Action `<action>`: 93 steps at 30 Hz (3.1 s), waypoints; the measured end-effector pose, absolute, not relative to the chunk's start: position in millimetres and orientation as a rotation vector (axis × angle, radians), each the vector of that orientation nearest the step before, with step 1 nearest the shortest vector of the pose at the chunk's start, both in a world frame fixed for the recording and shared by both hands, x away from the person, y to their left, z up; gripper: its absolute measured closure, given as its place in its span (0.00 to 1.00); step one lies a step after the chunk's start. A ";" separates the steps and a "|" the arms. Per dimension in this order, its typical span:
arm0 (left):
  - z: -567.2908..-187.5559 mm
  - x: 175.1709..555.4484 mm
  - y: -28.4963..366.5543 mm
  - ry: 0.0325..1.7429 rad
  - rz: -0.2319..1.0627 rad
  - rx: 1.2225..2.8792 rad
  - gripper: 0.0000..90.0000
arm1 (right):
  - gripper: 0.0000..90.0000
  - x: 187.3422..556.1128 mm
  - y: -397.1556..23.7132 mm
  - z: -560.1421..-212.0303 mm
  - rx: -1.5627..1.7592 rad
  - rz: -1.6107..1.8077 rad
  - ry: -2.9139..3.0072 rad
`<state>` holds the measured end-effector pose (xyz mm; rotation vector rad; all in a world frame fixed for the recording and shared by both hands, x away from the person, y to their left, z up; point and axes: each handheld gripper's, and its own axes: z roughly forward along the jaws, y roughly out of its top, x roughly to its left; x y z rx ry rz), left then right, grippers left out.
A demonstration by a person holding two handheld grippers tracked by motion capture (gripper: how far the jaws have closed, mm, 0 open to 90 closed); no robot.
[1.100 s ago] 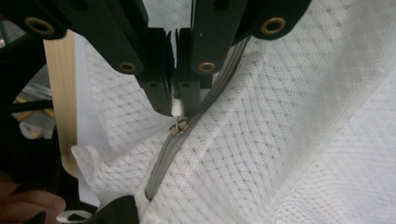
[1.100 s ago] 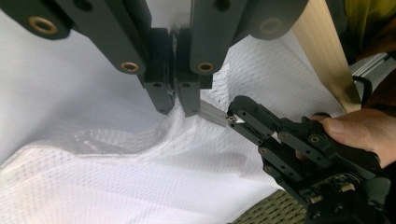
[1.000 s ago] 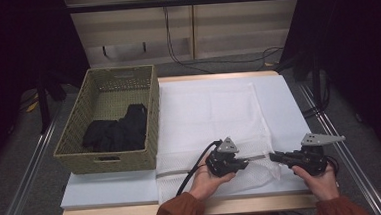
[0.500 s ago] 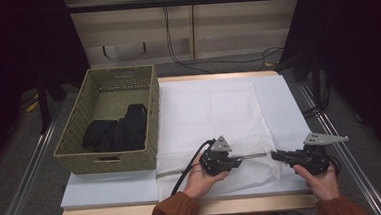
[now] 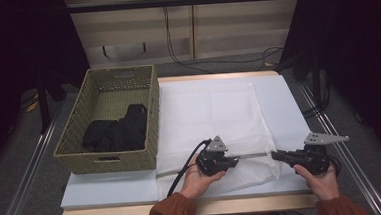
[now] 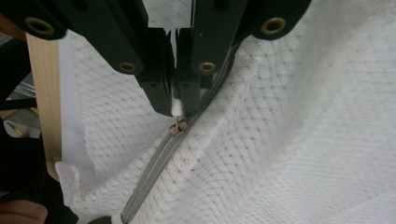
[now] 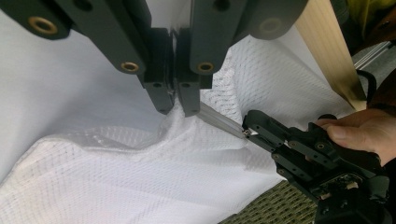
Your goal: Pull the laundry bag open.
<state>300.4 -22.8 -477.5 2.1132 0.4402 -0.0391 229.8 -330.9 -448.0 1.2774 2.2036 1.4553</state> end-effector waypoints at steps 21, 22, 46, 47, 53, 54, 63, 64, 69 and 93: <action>-475.7 302.1 -10.5 0.451 -0.023 2.140 0.96 | 0.97 229.9 -330.2 -448.3 1.286 1.453 2.208; -475.7 302.0 -10.5 0.449 -0.022 2.145 0.96 | 0.97 229.6 -330.0 -448.3 1.289 1.451 2.207; -465.2 305.0 0.2 0.418 0.000 2.196 0.96 | 0.97 229.2 -328.5 -449.0 1.273 1.449 2.212; -465.1 305.0 0.5 0.419 -0.001 2.202 0.96 | 0.97 229.1 -328.6 -449.2 1.279 1.443 2.210; -465.0 306.6 4.7 0.418 0.002 2.209 0.96 | 0.97 229.1 -329.0 -449.2 1.277 1.446 2.203; -465.0 306.6 4.7 0.418 0.002 2.209 0.96 | 0.97 229.1 -329.5 -449.1 1.282 1.453 2.206; -466.3 305.7 14.2 0.431 0.002 2.207 0.96 | 0.97 229.1 -329.4 -448.6 1.285 1.458 2.201; -466.3 305.7 14.2 0.431 0.002 2.207 0.96 | 0.97 228.6 -329.2 -448.0 1.290 1.454 2.200; -467.2 306.3 21.6 0.453 0.015 2.212 0.96 | 0.97 228.2 -333.7 -447.1 1.283 1.461 2.187; -466.1 305.2 43.4 0.493 0.033 2.203 0.96 | 0.97 228.4 -334.6 -447.4 1.304 1.459 2.183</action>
